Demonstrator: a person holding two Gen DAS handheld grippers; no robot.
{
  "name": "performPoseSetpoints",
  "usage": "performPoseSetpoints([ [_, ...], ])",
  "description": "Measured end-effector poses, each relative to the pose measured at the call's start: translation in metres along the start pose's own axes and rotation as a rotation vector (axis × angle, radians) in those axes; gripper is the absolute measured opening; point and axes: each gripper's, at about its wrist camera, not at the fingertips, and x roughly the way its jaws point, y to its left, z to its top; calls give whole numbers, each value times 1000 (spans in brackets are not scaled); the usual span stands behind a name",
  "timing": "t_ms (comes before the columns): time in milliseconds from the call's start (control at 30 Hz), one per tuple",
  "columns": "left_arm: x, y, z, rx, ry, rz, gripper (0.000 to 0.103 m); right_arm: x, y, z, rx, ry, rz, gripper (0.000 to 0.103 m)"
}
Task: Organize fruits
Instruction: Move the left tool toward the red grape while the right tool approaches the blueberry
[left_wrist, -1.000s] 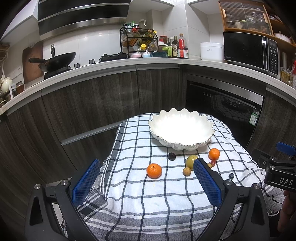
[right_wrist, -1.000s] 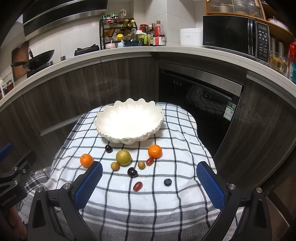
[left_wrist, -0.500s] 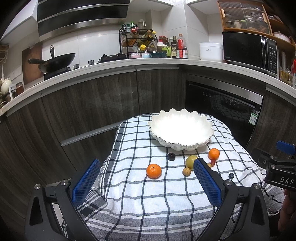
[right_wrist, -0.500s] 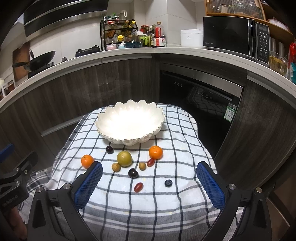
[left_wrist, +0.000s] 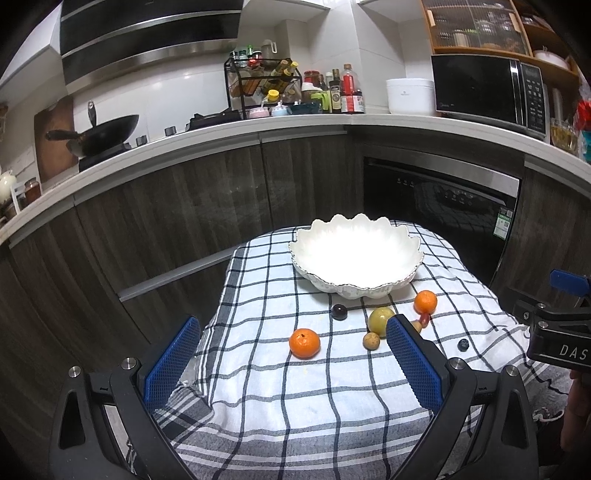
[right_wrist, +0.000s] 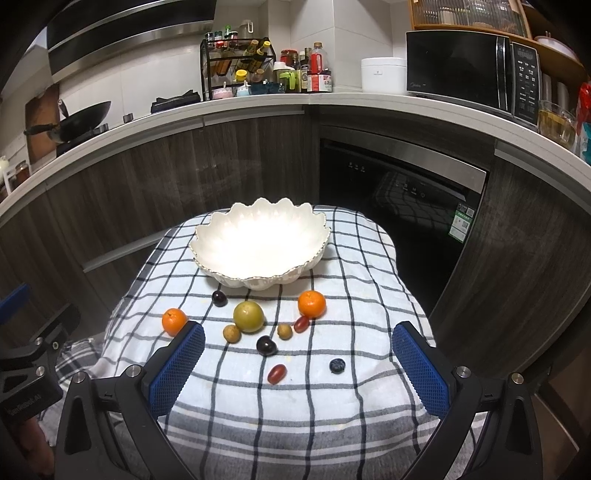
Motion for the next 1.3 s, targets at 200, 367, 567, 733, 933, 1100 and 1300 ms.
performPoseSetpoints([
  [200, 7, -11, 1, 63, -9, -12, 103, 8, -3, 0, 17, 19, -4, 103],
  [367, 18, -18, 0, 86, 3, -41, 103, 19, -10, 0, 31, 38, -7, 103],
  [567, 34, -26, -1, 104, 13, -79, 103, 35, -18, -1, 37, 58, -26, 103],
  [733, 48, -32, -3, 110, 29, -108, 103, 45, -20, -5, 32, 75, -33, 102],
  [933, 67, -44, -8, 113, 71, -129, 101, 60, -22, -7, 6, 92, -14, 90],
  [1100, 85, -57, -13, 136, 105, -152, 94, 74, -28, -12, 18, 127, 1, 76],
  [1300, 109, -71, -19, 157, 150, -179, 83, 93, -35, -19, 27, 162, -8, 72],
])
